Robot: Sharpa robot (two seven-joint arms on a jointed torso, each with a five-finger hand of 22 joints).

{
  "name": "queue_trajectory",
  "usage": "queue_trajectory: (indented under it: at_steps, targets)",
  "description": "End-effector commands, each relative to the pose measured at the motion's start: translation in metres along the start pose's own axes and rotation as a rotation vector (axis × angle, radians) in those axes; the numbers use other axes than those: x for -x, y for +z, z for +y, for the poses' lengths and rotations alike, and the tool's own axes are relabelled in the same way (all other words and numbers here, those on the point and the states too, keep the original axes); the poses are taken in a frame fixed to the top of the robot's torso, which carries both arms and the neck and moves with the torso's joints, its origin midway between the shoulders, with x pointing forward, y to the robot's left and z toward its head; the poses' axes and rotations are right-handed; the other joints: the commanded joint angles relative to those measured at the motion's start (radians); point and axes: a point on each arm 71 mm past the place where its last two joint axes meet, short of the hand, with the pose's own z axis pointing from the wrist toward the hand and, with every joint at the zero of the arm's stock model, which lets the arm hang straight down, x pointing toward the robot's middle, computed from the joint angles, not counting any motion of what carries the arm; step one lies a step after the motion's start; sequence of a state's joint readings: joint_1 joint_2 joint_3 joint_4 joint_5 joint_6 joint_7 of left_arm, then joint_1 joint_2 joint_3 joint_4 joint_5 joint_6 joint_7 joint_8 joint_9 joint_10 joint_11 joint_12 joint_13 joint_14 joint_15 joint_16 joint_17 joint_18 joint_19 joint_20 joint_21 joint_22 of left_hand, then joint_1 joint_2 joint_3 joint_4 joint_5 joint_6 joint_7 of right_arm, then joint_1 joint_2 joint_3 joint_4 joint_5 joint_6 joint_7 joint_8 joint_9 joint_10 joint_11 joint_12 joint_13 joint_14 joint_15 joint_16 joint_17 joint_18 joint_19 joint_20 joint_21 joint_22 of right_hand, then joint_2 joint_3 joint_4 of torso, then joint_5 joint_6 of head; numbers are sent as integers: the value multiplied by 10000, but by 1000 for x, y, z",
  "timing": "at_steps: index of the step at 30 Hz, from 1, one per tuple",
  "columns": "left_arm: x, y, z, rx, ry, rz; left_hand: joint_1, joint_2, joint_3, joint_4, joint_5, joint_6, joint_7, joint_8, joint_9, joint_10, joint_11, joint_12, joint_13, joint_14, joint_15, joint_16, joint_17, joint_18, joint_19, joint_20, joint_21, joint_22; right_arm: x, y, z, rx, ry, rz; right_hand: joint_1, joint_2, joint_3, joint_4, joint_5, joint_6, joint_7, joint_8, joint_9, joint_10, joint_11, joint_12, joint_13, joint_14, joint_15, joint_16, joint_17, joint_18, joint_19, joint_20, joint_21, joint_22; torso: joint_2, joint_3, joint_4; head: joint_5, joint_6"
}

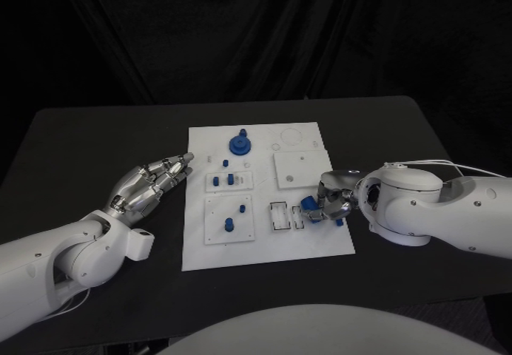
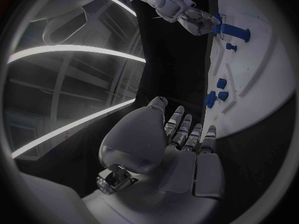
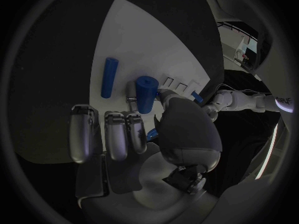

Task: Assemble the parts on the task board

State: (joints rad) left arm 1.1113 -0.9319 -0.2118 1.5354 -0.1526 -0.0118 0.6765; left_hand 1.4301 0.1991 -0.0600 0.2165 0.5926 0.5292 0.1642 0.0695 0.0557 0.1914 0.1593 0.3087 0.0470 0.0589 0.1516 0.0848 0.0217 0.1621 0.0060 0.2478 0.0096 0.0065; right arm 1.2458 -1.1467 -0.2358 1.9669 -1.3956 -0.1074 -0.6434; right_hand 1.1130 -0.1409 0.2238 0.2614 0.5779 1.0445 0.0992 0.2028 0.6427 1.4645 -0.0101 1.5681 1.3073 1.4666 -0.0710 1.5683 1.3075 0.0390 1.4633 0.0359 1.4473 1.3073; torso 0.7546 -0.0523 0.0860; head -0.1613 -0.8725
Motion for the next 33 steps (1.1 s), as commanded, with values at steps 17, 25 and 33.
queue_trajectory:
  at_steps: [17, 25, 33]
  targets:
    - [0, -1, -5, -1010, -116, 143, -26, -43, 108, 69, 51, -10, 95, 33, -7, -26, 16, 15, -1, 25, 64, 53, 15, 77, -27, 104, -41, -10, -13, -3, -17, -837, 3645, 773, 864, 598, 1035, -1550, 24, -628, -353, 623, -384, 1063, 7, 27, 2635, 1042, -3, 25, 2633, -196, 742, 27, 500, 2382, 2, 7, -8, 31, -1]
    - [0, -1, -4, -880, -153, 175, -22, -39, 126, 65, 53, -16, 108, 31, -7, -28, 35, 14, -1, 44, 88, 79, 21, 88, -27, 140, -42, -10, -15, -8, -13, -532, 4385, 905, 770, 605, 1007, -1532, -64, -670, -349, 672, -362, 1063, 14, 27, 2635, 1042, 1, 25, 2633, -218, 780, 26, 588, 2410, 4, 4, 1, 12, -1]
    - [0, -2, -4, -841, -149, 158, -18, -32, 143, 61, 54, -39, 116, 26, -9, -35, 46, 8, -3, 57, 106, 96, 25, 97, -28, 166, -41, -10, -14, -13, -8, -295, 4615, 801, 737, 601, 997, -1540, -94, -672, -354, 707, -348, 1063, 11, 27, 2635, 1042, 0, 25, 2633, -250, 836, 25, 712, 2452, 10, 3, 2, 46, -1]
